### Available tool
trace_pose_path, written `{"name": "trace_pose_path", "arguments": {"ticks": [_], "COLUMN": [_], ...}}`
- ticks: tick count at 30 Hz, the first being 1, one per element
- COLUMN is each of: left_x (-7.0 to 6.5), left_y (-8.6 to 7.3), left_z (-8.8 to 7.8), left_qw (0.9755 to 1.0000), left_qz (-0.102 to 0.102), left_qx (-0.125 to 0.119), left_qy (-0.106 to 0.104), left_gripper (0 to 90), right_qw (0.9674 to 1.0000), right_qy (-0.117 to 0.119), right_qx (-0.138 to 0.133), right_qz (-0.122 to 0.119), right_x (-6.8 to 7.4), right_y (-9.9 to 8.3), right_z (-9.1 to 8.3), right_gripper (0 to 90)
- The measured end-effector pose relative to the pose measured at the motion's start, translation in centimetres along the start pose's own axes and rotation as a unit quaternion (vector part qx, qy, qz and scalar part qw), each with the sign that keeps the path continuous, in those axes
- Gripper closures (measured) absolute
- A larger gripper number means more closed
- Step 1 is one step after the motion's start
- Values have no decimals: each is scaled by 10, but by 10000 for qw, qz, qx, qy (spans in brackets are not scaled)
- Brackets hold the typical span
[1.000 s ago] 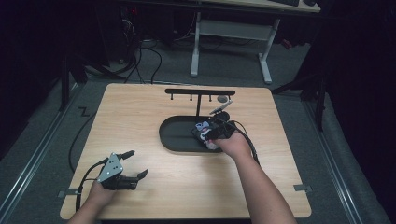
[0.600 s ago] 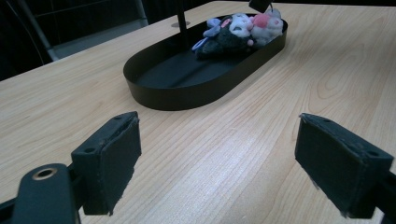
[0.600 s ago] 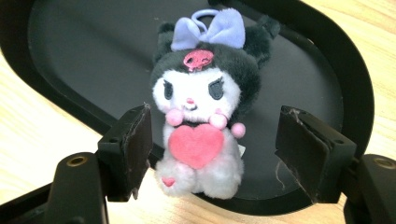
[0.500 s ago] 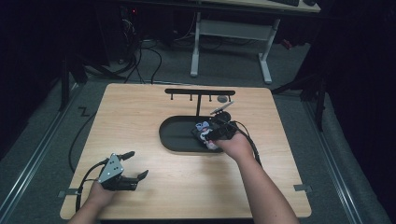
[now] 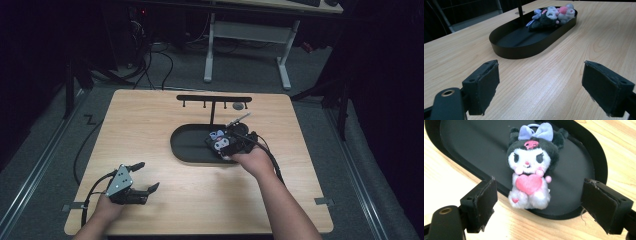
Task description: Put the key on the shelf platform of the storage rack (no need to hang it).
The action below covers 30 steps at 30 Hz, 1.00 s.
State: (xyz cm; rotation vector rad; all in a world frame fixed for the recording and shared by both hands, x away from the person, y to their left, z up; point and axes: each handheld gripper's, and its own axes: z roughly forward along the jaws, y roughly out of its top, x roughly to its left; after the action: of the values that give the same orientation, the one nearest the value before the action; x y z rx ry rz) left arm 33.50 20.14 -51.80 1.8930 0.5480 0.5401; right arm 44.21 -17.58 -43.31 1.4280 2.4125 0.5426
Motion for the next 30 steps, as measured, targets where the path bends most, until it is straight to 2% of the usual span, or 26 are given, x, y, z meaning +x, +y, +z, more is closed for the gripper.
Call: {"name": "trace_pose_path", "arguments": {"ticks": [3,7,8,13,16,20,29,30], "left_x": [0,-1,-1,-1,-1,-2,-2,-2], "left_y": [0,0,1,0,0,0,0,0], "left_z": [1,1,1,2,2,2,3,3], "left_qw": [10000,10000,10000,10000,10000,9999,9999,9999], "left_qz": [9,35,40,29,43,74,84,86], "left_qx": [5,9,26,38,55,76,93,98], "left_qy": [-3,-11,-18,-11,-20,-23,-23,-26], "left_gripper": [154,153,154,154,153,154,154,154], "right_qw": [10000,10000,9998,9994,9986,9981,9941,9941], "right_qy": [21,56,90,135,185,200,127,127], "right_qx": [12,-65,-120,-260,-443,-515,-928,-928], "right_qz": [64,31,133,174,229,264,555,555], "right_x": [-1,-3,-3,-6,-10,-13,-14,-14], "right_y": [-7,-14,-20,-32,-47,-58,-103,-103], "right_z": [-3,-5,-8,-9,-12,-13,-12,-12], "right_gripper": [137,137,135,135,136,137,140,140]}}
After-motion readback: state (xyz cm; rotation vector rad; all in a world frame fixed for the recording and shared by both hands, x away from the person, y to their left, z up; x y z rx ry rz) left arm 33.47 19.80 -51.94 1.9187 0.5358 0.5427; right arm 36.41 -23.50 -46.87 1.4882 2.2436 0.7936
